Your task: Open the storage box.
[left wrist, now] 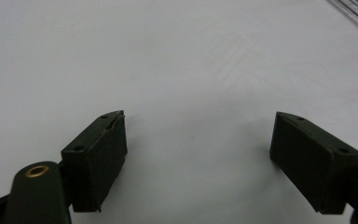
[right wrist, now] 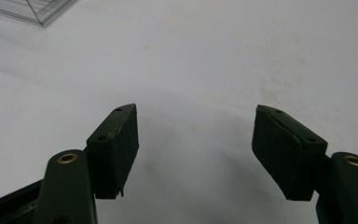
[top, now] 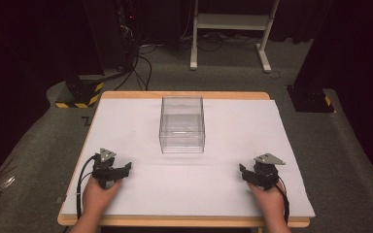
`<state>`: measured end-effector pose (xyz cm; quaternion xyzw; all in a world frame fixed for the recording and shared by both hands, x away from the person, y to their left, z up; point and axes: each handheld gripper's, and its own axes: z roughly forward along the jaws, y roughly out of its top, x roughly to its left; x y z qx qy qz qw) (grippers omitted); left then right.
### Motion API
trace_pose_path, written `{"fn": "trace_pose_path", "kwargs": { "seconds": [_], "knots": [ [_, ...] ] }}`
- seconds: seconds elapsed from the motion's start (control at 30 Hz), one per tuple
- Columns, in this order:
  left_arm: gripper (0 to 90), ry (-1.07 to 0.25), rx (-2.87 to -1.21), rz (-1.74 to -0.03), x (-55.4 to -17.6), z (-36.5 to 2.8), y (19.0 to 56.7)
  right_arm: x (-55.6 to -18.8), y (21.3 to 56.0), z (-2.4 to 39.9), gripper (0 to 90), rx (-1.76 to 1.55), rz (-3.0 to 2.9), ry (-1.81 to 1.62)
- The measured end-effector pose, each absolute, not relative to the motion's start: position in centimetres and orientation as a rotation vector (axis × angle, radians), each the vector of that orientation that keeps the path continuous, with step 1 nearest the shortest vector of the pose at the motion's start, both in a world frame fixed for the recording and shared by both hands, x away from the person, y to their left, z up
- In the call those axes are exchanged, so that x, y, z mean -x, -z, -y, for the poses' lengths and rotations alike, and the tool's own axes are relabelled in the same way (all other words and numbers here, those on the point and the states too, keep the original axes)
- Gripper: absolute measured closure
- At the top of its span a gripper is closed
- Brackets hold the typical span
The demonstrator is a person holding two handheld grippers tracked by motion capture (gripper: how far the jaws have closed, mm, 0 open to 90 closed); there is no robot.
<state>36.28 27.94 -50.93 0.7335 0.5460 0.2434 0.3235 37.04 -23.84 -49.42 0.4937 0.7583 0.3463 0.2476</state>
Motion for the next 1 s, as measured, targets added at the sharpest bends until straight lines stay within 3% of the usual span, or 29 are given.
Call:
{"fn": "trace_pose_path", "kwargs": {
  "seconds": [0.27, 0.53, 1.0],
  "knots": [
    [19.1, -0.657, -1.932, -1.431, -36.2, -27.8, 50.9, -36.1, 48.5, 22.4, 40.0, -1.229, -2.103, -1.012],
    [18.9, -0.649, -1.934, -1.431, -36.3, -27.9, 50.9, -36.1, 47.9, 19.3, 37.7, -1.191, -2.166, -0.984],
    [18.8, -0.652, -1.934, -1.431, -36.3, -27.9, 50.9, -37.5, 46.2, 15.5, 41.5, -1.165, -2.192, -1.149]
  ]
}}
